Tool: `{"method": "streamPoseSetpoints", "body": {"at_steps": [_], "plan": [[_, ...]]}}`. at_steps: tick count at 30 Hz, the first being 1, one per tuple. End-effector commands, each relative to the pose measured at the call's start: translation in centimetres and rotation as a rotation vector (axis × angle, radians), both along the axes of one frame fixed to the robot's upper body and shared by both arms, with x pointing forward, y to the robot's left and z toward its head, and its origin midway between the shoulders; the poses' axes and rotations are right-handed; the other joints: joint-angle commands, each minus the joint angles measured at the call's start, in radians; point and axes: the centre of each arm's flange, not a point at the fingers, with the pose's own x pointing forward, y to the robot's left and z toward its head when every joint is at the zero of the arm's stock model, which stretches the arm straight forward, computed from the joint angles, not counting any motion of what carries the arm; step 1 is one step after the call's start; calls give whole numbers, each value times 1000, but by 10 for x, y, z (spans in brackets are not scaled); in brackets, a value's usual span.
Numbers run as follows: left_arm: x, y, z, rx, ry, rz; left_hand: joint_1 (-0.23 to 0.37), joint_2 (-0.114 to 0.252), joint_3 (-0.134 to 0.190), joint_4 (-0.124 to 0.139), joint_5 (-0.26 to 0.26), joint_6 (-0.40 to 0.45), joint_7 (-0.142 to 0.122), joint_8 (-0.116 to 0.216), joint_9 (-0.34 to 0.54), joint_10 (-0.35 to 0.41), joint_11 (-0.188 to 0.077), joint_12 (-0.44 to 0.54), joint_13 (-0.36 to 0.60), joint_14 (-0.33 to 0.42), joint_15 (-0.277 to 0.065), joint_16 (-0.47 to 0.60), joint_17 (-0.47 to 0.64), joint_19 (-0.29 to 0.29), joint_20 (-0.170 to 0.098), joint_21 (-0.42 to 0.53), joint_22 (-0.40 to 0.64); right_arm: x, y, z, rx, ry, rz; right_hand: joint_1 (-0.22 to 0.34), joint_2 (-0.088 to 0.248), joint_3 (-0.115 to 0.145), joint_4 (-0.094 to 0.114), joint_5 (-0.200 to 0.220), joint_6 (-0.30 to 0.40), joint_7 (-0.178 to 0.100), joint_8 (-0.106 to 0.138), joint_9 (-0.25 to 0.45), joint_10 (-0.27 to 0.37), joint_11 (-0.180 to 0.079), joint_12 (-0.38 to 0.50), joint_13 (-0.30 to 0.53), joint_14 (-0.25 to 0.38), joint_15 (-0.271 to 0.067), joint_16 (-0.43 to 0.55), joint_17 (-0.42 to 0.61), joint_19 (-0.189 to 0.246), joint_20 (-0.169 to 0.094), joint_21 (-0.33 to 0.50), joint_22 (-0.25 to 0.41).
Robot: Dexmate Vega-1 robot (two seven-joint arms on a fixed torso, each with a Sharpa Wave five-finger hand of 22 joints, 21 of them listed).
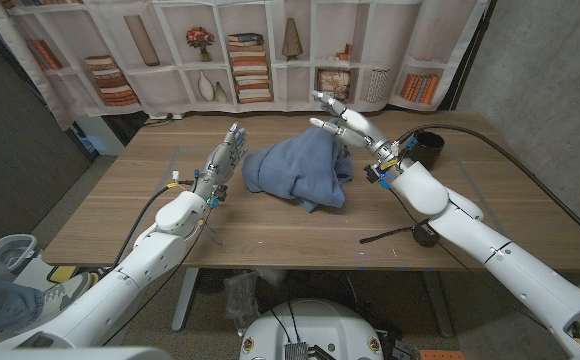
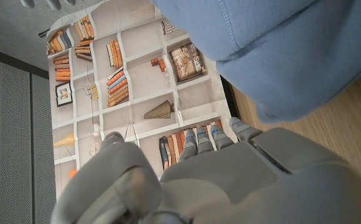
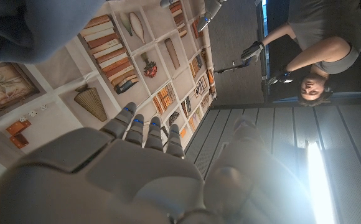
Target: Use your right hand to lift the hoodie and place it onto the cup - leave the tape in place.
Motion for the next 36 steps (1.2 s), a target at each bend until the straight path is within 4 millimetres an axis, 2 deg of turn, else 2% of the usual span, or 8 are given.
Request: {"method": "streamPoseSetpoints", "body": {"at_steps": [1, 5, 12, 19, 24, 27, 33, 36], "plan": [[-8, 2, -3, 10, 2, 9, 9, 3, -9, 5, 7, 3, 2, -1, 4, 4, -8, -1, 4, 2, -3, 3, 3, -3, 8, 3, 5, -1, 7, -2, -49, -48, -29, 33, -2, 3, -17, 13, 13, -28, 14, 1, 2, -6, 3, 5, -6, 0, 0, 2, 2, 4, -3, 2], [-11, 2, -2, 15, 3, 14, 10, 3, -9, 5, 7, 4, 2, -2, 4, 6, -9, -1, 4, 2, -4, 3, 3, -2, 8, 3, 6, -1, 9, -3, -71, -66, -46, 45, -7, 4, -22, 17, 14, -32, 15, 1, 0, -6, 3, 5, -9, 2, 0, 2, -2, 16, -6, 2], [-13, 0, 3, 21, -8, 22, 11, 4, -11, 5, 8, 4, 1, -2, 4, 5, -9, -1, 4, 2, -3, 2, 3, -2, 6, 3, 6, -2, 7, 0, -108, -89, -77, 69, -24, 0, -30, 28, -13, -19, 7, 1, -23, 1, -2, 5, -29, 4, -4, 2, -14, 34, -11, 2], [-7, -9, 11, 33, -17, -5, 11, 5, -13, 5, 8, 5, 1, -2, 4, 6, -9, -2, 4, 2, -4, 2, 3, -2, 6, 3, 6, -4, 3, 2, -127, -96, -113, 82, -40, -6, -32, 40, -24, -13, 6, 2, -40, 5, -5, 6, -44, 9, -5, 3, -27, 51, -16, 2], [-4, -12, 10, 27, -18, -16, 12, 5, -14, 5, 8, 5, 2, -2, 4, 5, -7, -2, 4, 2, -4, 2, 3, -2, 5, 3, 6, -6, 3, 2, -143, -106, -146, 90, -48, -9, -31, 48, -30, -15, 6, 2, -52, 5, -6, 6, -55, 8, -6, 3, -37, 64, -18, 2], [-3, -14, 9, 29, -15, -19, 12, 5, -14, 5, 8, 5, 2, -2, 4, 6, -8, -2, 4, 2, -4, 2, 3, -2, 6, 3, 6, -5, 3, 2, -153, -112, -166, 97, -57, -13, -30, 58, -37, -14, 5, 2, -66, 8, -7, 6, -64, 9, -5, 3, -49, 89, -20, 3], [-5, -13, 9, 25, -17, -13, 13, 6, -16, 5, 8, 6, 1, -3, 4, 7, -11, -2, 4, 3, -4, 2, 3, -3, 6, 2, 6, -2, 4, 5, -178, -115, -189, 105, -66, -19, -28, 69, -50, -14, 3, 2, -87, 16, -10, 6, -85, 10, -8, 3, -57, 103, -21, 3], [-6, -13, 10, 24, -19, -8, 13, 6, -17, 5, 8, 7, 3, -2, 4, 6, -9, -2, 4, 3, -3, 2, 3, -3, 6, 2, 6, -1, 4, 6, -191, -118, -204, 111, -73, -23, -25, 78, -60, -13, 2, 2, -106, 19, -12, 6, -99, 18, -8, 3, -67, 129, -21, 3]]}}
